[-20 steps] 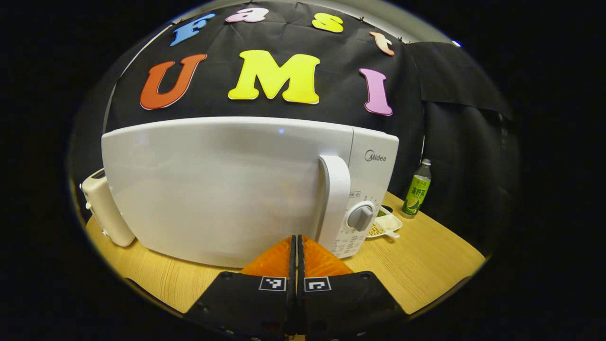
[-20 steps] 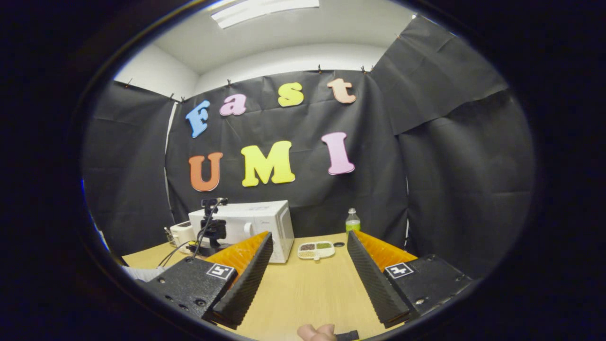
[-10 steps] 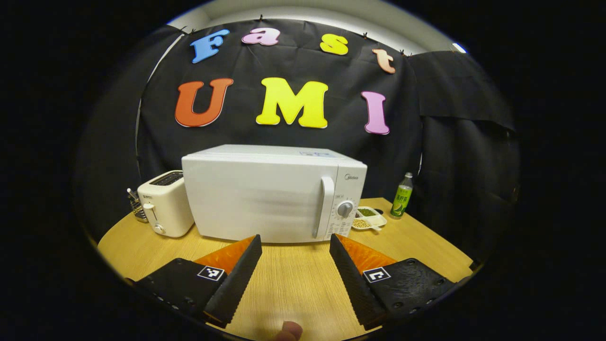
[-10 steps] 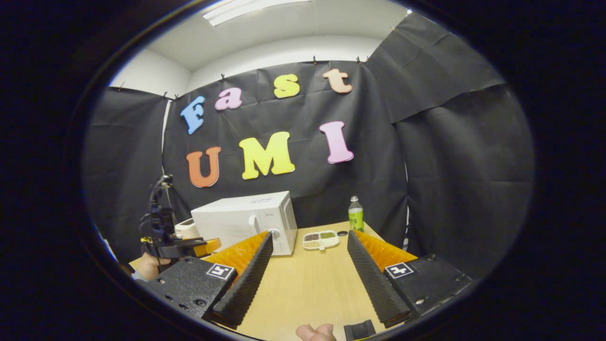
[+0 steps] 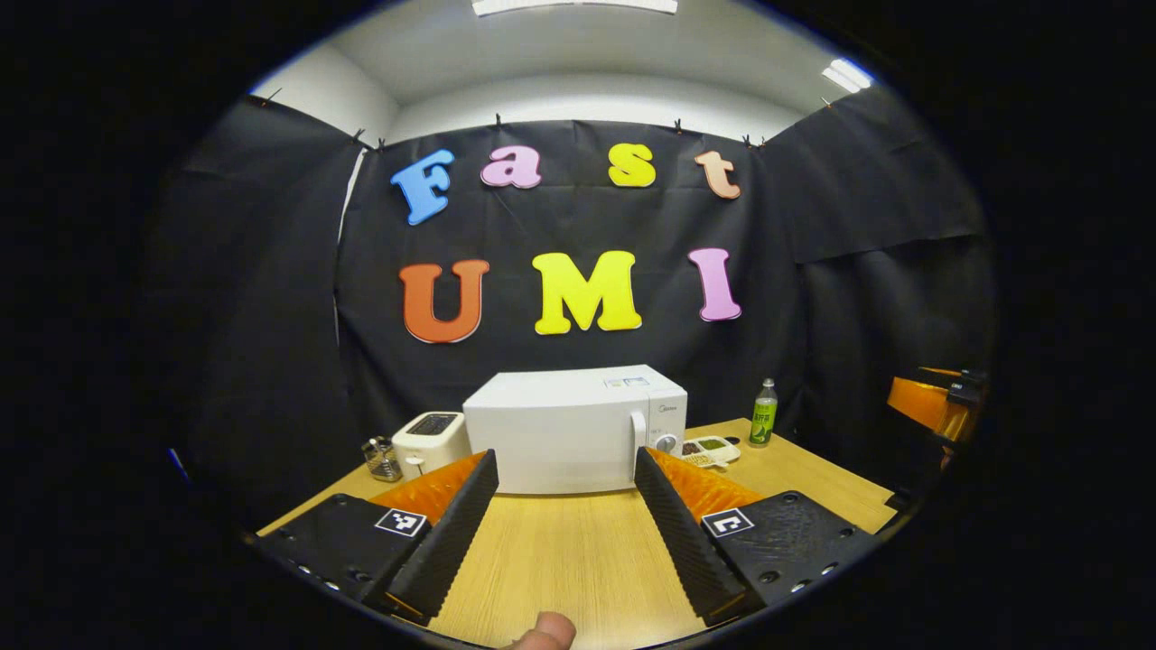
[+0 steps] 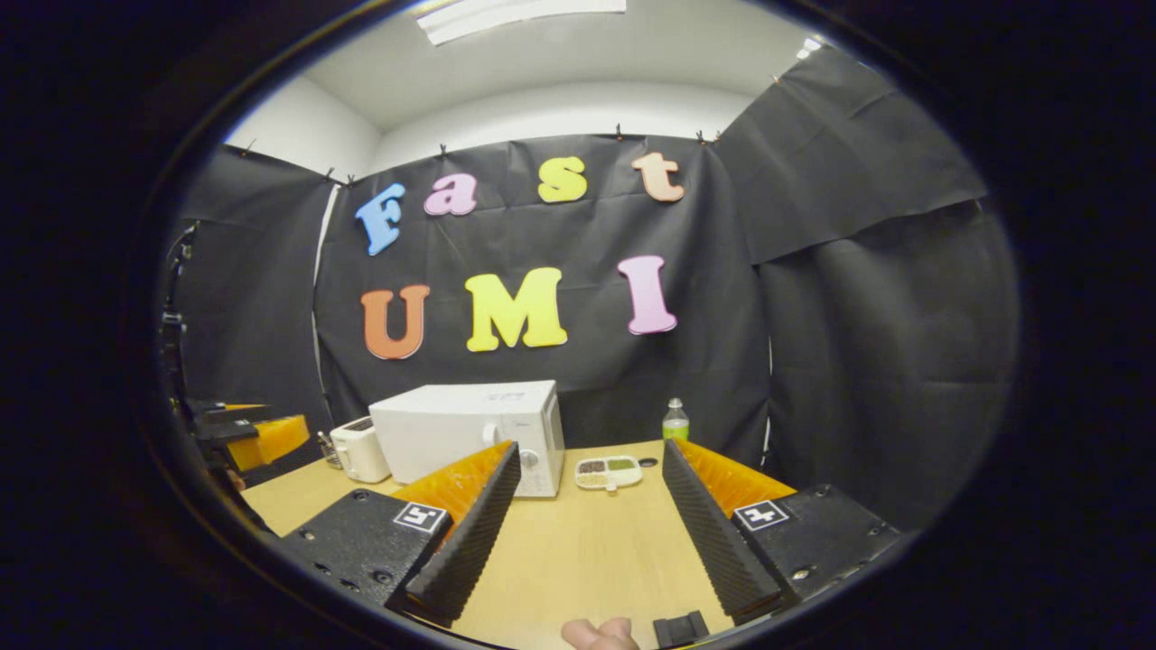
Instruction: Open the microwave oven with the left hand, put the food in, and close the microwave oven.
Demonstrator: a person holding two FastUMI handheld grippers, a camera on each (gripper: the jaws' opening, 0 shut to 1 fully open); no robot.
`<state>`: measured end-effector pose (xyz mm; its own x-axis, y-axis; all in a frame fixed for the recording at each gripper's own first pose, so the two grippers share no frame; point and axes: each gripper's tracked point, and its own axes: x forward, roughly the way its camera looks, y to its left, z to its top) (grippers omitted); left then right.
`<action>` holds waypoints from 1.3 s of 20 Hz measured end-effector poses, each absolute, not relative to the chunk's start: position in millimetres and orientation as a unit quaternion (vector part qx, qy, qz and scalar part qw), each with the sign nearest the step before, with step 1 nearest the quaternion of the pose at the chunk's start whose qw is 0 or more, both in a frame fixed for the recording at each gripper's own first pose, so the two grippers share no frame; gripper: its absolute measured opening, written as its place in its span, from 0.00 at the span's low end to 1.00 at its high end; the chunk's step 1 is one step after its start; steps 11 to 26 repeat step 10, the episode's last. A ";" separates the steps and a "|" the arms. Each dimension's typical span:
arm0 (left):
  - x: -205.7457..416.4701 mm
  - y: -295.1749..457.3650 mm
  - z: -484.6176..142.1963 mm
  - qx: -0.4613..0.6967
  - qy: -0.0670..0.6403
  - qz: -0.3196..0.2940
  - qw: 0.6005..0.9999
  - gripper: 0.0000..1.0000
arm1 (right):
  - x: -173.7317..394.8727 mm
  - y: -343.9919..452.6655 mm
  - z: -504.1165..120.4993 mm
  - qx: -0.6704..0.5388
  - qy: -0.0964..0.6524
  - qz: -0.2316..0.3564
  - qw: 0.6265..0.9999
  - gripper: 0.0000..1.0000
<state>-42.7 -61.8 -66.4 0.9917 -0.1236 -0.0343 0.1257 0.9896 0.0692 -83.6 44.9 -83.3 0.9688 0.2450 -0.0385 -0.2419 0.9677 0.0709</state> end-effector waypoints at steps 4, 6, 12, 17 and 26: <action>-78.3 -45.5 -43.5 0.040 -0.017 -0.034 0.998 0.94 | -91.8 56.9 -66.0 0.021 0.003 0.129 0.991 0.91; -87.7 -49.6 -46.1 0.033 -0.013 -0.041 0.999 0.94 | -96.8 64.6 -62.5 0.022 0.000 0.137 0.990 1.00; -88.4 -56.8 -50.3 0.021 -0.012 -0.055 0.998 0.94 | -101.9 69.3 -54.8 0.023 -0.012 0.143 0.989 1.00; -88.4 -56.8 -50.3 0.021 -0.012 -0.055 0.998 0.94 | -101.9 69.3 -54.8 0.023 -0.012 0.143 0.989 1.00; -88.4 -56.8 -50.3 0.021 -0.012 -0.055 0.998 0.94 | -101.9 69.3 -54.8 0.023 -0.012 0.143 0.989 1.00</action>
